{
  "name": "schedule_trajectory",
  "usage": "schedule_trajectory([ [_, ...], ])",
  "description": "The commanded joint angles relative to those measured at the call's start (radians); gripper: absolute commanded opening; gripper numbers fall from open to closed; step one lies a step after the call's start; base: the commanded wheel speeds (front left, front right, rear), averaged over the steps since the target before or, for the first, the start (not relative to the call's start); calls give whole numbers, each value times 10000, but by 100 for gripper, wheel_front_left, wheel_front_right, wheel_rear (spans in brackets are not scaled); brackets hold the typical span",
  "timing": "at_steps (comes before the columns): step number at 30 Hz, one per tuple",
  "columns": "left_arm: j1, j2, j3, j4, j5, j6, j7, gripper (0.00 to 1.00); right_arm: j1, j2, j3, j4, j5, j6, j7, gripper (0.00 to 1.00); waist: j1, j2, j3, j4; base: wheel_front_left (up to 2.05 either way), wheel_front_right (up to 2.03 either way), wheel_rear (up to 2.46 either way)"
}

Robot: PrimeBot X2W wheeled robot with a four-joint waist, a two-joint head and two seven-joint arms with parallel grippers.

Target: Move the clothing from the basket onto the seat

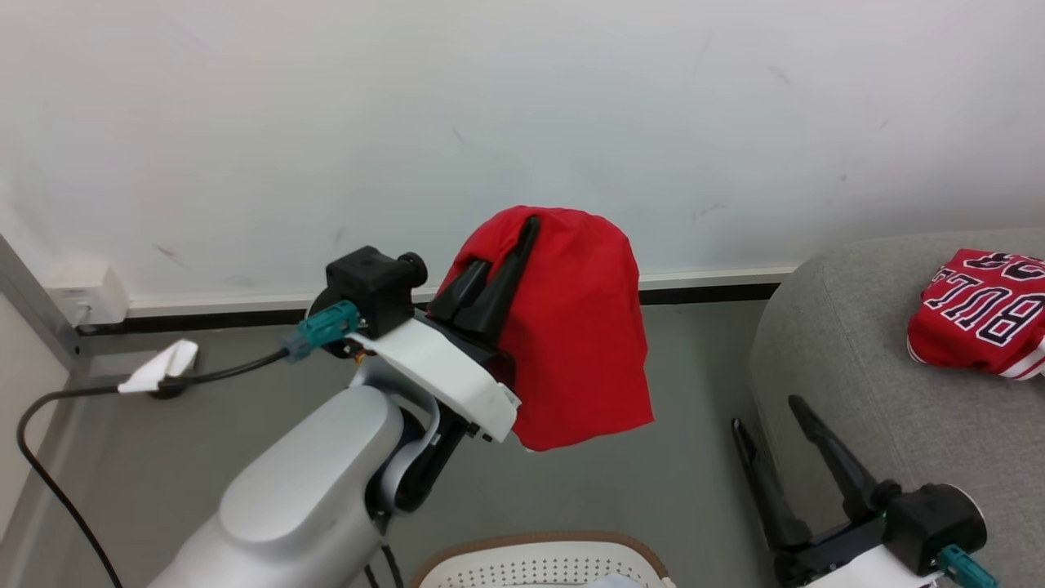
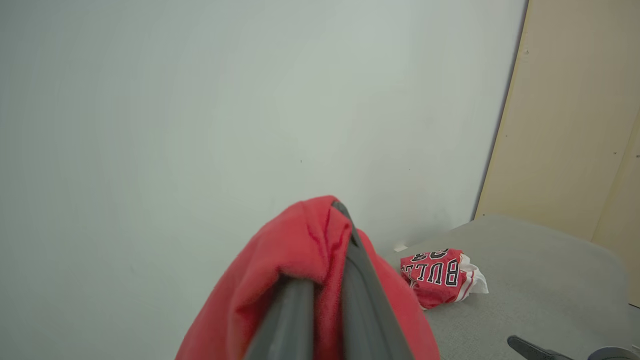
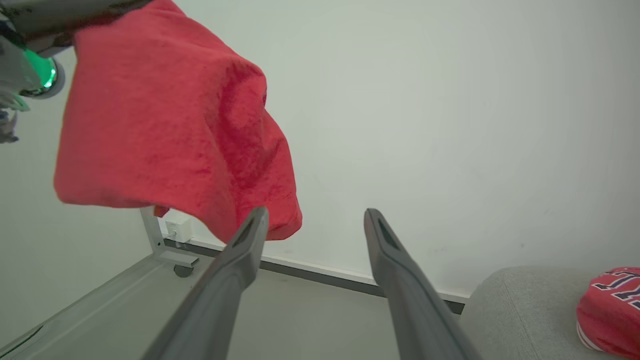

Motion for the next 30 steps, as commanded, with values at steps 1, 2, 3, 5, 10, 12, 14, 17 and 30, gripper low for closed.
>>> schedule_trajectory([
  [1,120,0,-15,-25,-116,41,-21,0,100,-137,165,89,-111,-22,8,100,1,-1,-5,42,0,0,0],
  [2,129,-30,-36,-20,-120,37,-19,0,98,-163,298,120,-143,-22,8,100,1,-1,-10,74,0,0,0],
  [3,131,-57,-64,-9,-125,29,-15,0,82,-222,459,158,-179,-22,8,100,1,-1,-13,110,0,0,0],
  [5,126,-131,-120,16,-116,6,-6,0,8,-295,743,218,-232,-22,8,100,1,-1,-18,198,0,0,0],
  [10,155,-358,-341,58,-107,-85,29,0,-257,-254,1424,526,-260,-22,8,100,1,-1,-56,456,0,0,0],
  [12,184,-440,-431,76,-98,-110,35,0,-373,-155,1629,696,-250,-22,6,100,1,-1,-75,574,0,0,0],
  [14,213,-530,-523,99,-108,-165,58,0,-487,-76,1824,927,-276,-23,8,100,1,-1,-89,687,0,0,0],
  [17,250,-657,-676,116,-113,-195,76,0,-714,78,2039,1238,-322,-23,8,100,1,-1,-109,870,0,0,0],
  [30,564,-1052,-1344,102,-37,-365,218,0,-1305,621,1670,1695,-529,-23,8,100,1,-1,-121,1602,0,0,0],
])
